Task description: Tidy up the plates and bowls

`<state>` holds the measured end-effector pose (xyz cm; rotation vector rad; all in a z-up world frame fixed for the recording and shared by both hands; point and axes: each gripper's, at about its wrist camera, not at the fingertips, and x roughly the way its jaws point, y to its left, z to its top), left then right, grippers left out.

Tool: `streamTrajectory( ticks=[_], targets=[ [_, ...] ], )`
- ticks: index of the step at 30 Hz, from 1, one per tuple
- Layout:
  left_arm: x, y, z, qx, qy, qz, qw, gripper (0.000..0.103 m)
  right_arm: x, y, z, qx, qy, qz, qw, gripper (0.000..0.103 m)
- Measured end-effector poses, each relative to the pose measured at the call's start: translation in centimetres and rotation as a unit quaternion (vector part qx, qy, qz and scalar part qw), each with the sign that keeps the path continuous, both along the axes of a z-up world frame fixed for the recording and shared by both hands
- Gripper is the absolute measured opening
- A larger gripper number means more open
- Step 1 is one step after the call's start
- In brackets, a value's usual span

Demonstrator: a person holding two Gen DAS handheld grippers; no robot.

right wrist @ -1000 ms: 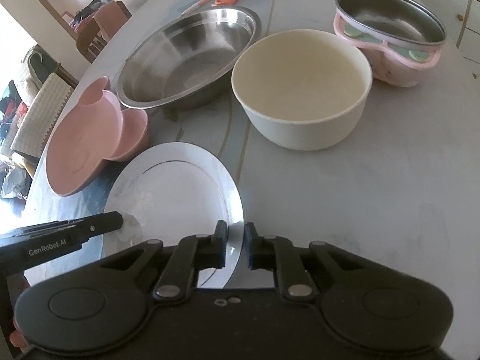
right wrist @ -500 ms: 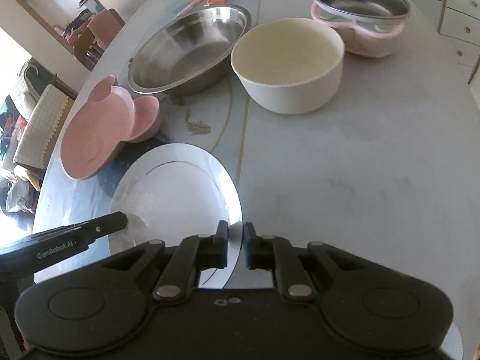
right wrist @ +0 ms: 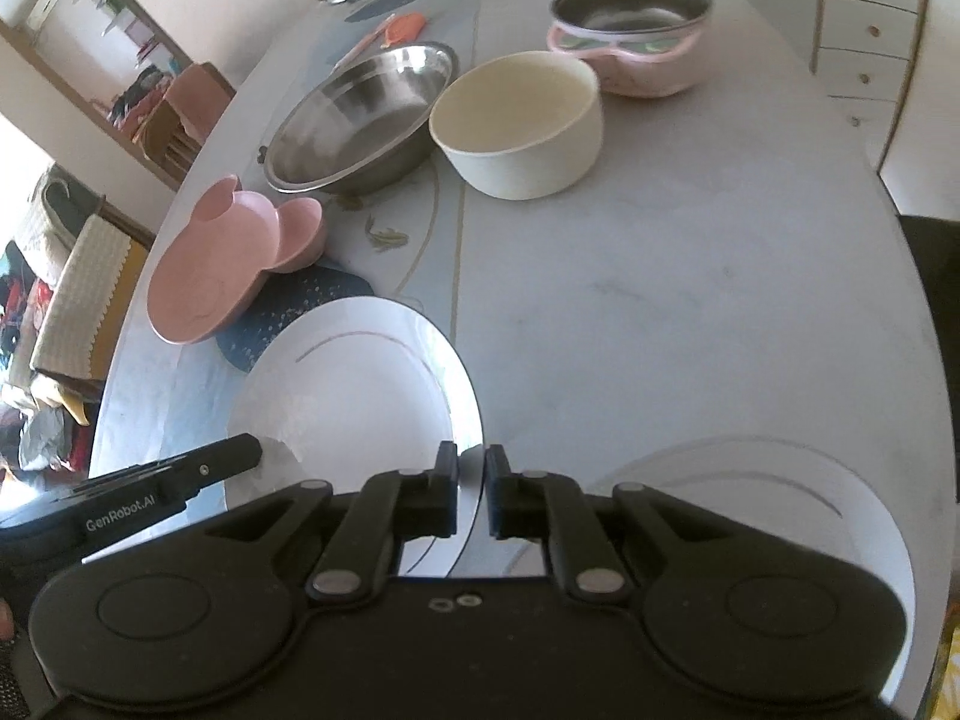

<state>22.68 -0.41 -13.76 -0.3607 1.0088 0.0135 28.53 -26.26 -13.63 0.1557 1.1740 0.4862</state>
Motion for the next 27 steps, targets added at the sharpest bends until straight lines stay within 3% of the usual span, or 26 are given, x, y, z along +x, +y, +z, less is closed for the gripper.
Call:
streamTrajectory(
  ticks=[13, 27],
  targets=[
    [-2.4, -5.8, 1.2, 0.005, -0.011, -0.08, 0.9967, 0.013, -5.0, -6.0, 0.8, 0.01, -0.006, -0.077, 0.997, 0.009],
    [-2.5, -14.5, 0.2, 0.001, -0.001, -0.158, 0.9874, 0.013, -8.4, -14.5, -0.1, 0.006, 0.001, -0.152, 0.988, 0.009]
  ],
)
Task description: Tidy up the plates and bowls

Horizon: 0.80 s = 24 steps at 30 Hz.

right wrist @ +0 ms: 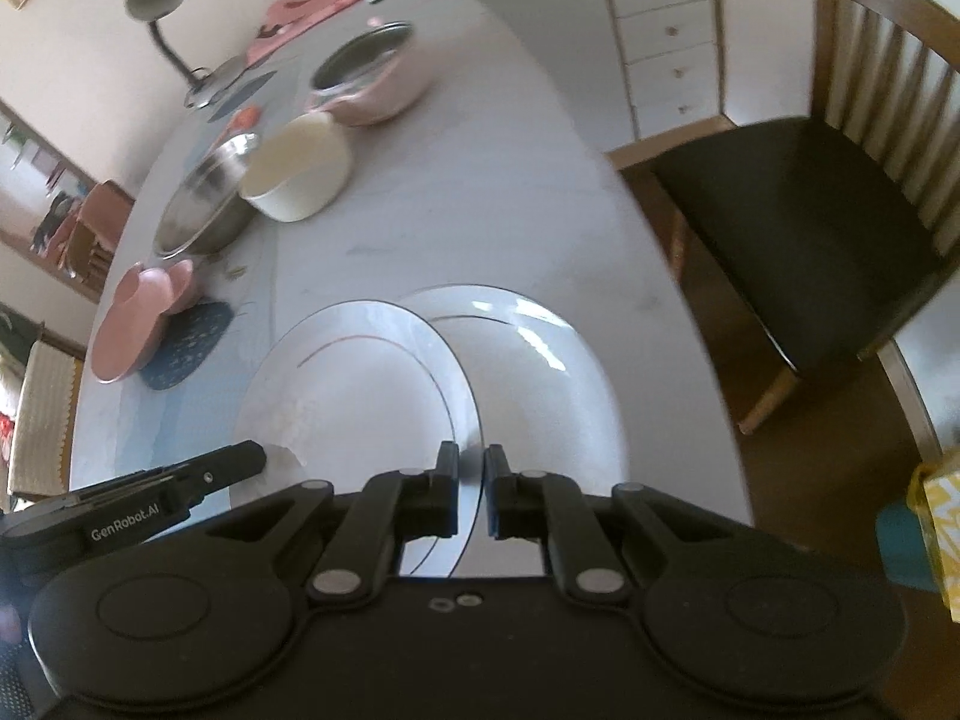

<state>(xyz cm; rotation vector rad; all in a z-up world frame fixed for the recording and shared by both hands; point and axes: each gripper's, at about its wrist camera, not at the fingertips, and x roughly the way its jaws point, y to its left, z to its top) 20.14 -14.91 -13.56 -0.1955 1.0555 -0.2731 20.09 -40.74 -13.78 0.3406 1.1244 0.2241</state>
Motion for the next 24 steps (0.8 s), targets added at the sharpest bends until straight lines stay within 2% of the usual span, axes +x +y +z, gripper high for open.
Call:
streamTrajectory(
  ticks=[7, 15, 24],
  targets=[
    [0.8, -1.8, -1.9, 0.007, 0.021, -0.022, 0.9995, 0.013, -0.5, -2.1, -1.5, 0.001, 0.017, -0.012, 1.0, 0.009],
    [1.4, -2.6, -3.4, 0.031, 0.034, -0.033, 0.9984, 0.013, 0.1, -2.4, -2.2, 0.006, 0.022, -0.007, 1.0, 0.007],
    [1.7, -3.1, -3.3, 0.037, 0.035, -0.043, 0.9977, 0.012, 0.7, -3.1, -3.2, 0.012, 0.036, -0.012, 0.999, 0.007]
  ],
)
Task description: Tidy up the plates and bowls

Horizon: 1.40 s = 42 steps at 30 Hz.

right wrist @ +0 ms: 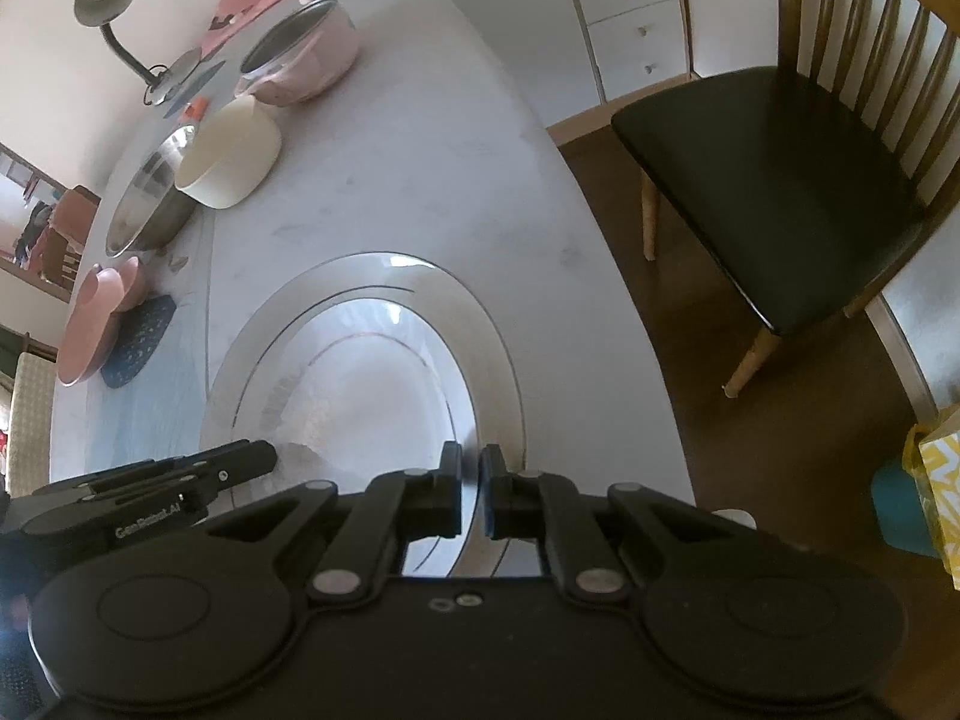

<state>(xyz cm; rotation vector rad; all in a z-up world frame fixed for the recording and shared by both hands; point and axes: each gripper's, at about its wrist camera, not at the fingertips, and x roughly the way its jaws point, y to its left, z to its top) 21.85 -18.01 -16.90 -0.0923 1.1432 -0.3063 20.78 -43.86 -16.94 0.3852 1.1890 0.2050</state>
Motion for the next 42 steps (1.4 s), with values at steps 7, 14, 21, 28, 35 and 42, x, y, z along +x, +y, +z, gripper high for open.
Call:
streamTrajectory(
  ticks=[7, 14, 21, 28, 35, 42],
  targets=[
    [0.3, 0.1, 0.1, -0.004, 0.003, -0.005, 1.0, 0.012, 0.3, -0.3, -0.1, 0.005, 0.001, 0.002, 1.0, 0.007],
    [0.2, 0.7, 0.8, -0.003, -0.004, 0.006, 1.0, 0.012, 0.8, -0.1, -0.4, 0.002, 0.001, 0.004, 1.0, 0.008],
    [-0.4, 1.4, 2.0, 0.003, -0.028, 0.006, 0.9996, 0.012, 1.3, 0.8, -0.7, -0.009, -0.002, 0.014, 1.0, 0.009],
    [-1.0, 1.8, 2.7, 0.006, -0.039, 0.003, 0.9992, 0.013, 1.5, 1.5, -0.9, -0.02, -0.004, 0.017, 1.0, 0.01],
    [-1.8, 2.5, 3.5, 0.002, -0.051, 0.006, 0.9987, 0.013, 0.9, 2.0, 0.4, -0.036, -0.023, 0.022, 0.999, 0.018],
    [-3.1, 3.0, 5.4, -0.001, -0.079, -0.004, 0.9969, 0.013, -1.0, 4.3, 3.3, -0.047, -0.067, 0.057, 0.995, 0.021]
  ],
)
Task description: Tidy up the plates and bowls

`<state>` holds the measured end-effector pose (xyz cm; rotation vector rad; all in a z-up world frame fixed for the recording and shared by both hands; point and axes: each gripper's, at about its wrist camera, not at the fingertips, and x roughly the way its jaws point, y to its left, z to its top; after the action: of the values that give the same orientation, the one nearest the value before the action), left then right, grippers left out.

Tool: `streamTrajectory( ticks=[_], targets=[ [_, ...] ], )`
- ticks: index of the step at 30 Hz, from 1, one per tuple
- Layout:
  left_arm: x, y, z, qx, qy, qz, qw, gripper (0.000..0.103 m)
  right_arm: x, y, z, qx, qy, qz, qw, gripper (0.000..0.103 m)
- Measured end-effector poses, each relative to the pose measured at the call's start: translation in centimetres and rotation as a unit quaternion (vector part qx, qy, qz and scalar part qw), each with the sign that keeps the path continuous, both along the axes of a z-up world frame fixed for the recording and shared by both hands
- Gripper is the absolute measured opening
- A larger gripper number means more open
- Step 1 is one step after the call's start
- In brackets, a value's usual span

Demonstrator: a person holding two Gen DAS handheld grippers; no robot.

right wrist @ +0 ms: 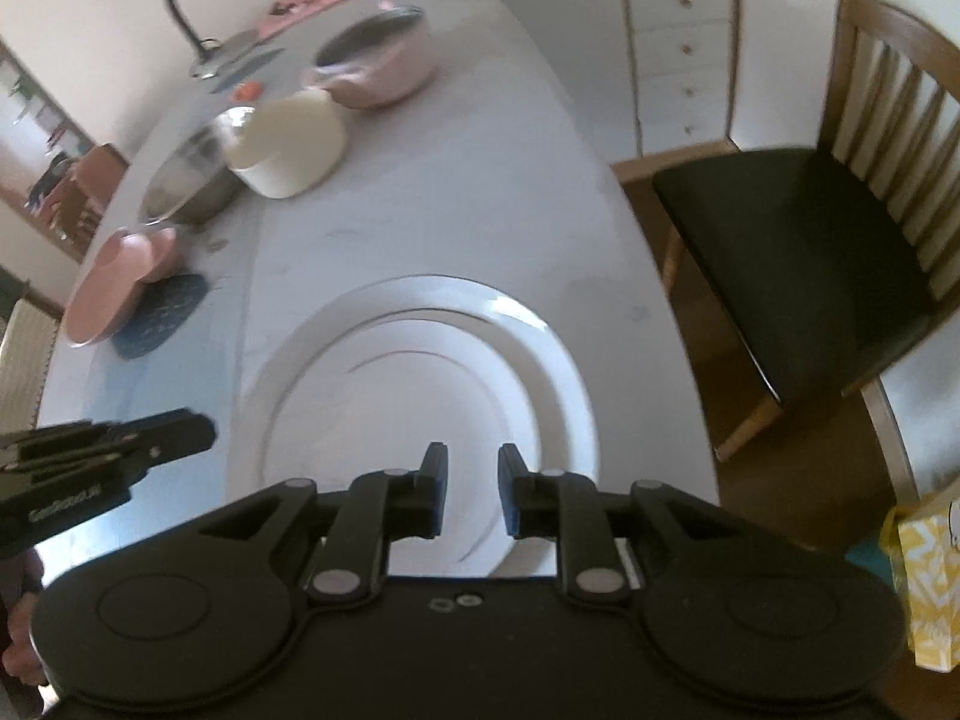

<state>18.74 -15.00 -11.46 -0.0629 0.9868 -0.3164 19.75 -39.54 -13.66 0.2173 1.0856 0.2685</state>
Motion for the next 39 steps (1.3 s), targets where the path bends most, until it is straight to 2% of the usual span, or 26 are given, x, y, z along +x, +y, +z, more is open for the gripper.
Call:
streamTrajectory(
  ticks=[9, 11, 15, 16, 20, 24, 29, 31, 36, 38, 39],
  targets=[
    [-2.6, 1.5, 3.6, -0.003, -0.056, 0.003, 0.9984, 0.013, -3.3, 3.0, 4.4, -0.028, -0.084, 0.037, 0.995, 0.034],
    [-3.2, 2.1, 4.4, -0.006, -0.069, 0.008, 0.9975, 0.019, -3.8, 3.6, 5.1, -0.026, -0.097, 0.044, 0.994, 0.035],
    [-4.4, 3.6, 5.7, -0.007, -0.101, 0.028, 0.9945, 0.056, -4.7, 4.9, 6.7, -0.022, -0.118, 0.056, 0.991, 0.038],
    [-4.8, 4.1, 6.1, -0.005, -0.11, 0.034, 0.9933, 0.062, -4.8, 5.2, 7.0, -0.02, -0.122, 0.058, 0.991, 0.04],
    [-5.8, 5.7, 7.1, 0.0, -0.128, 0.052, 0.9904, 0.065, -5.1, 7.2, 8.0, -0.022, -0.145, 0.073, 0.987, 0.047],
    [-7.1, 7.6, 8.2, 0.014, -0.15, 0.078, 0.9856, 0.076, -5.5, 9.5, 9.1, -0.018, -0.167, 0.1, 0.981, 0.064],
    [-7.7, 9.8, 9.2, 0.027, -0.164, 0.107, 0.9803, 0.078, -5.2, 12.3, 9.9, -0.015, -0.181, 0.133, 0.974, 0.074],
    [-7.7, 10.7, 9.4, 0.035, -0.168, 0.122, 0.9776, 0.081, -4.9, 13.2, 10.1, -0.015, -0.189, 0.144, 0.971, 0.081],
    [-7.0, 12.7, 9.5, 0.048, -0.168, 0.155, 0.9724, 0.083, -3.6, 15.7, 10.6, -0.017, -0.203, 0.176, 0.963, 0.094],
    [-6.5, 13.5, 9.4, 0.051, -0.169, 0.169, 0.9698, 0.086, -3.0, 16.5, 10.6, -0.016, -0.207, 0.184, 0.961, 0.096],
    [-6.1, 14.0, 9.3, 0.049, -0.168, 0.177, 0.9685, 0.094, -2.4, 16.9, 10.6, -0.015, -0.208, 0.189, 0.96, 0.098]
  ],
)
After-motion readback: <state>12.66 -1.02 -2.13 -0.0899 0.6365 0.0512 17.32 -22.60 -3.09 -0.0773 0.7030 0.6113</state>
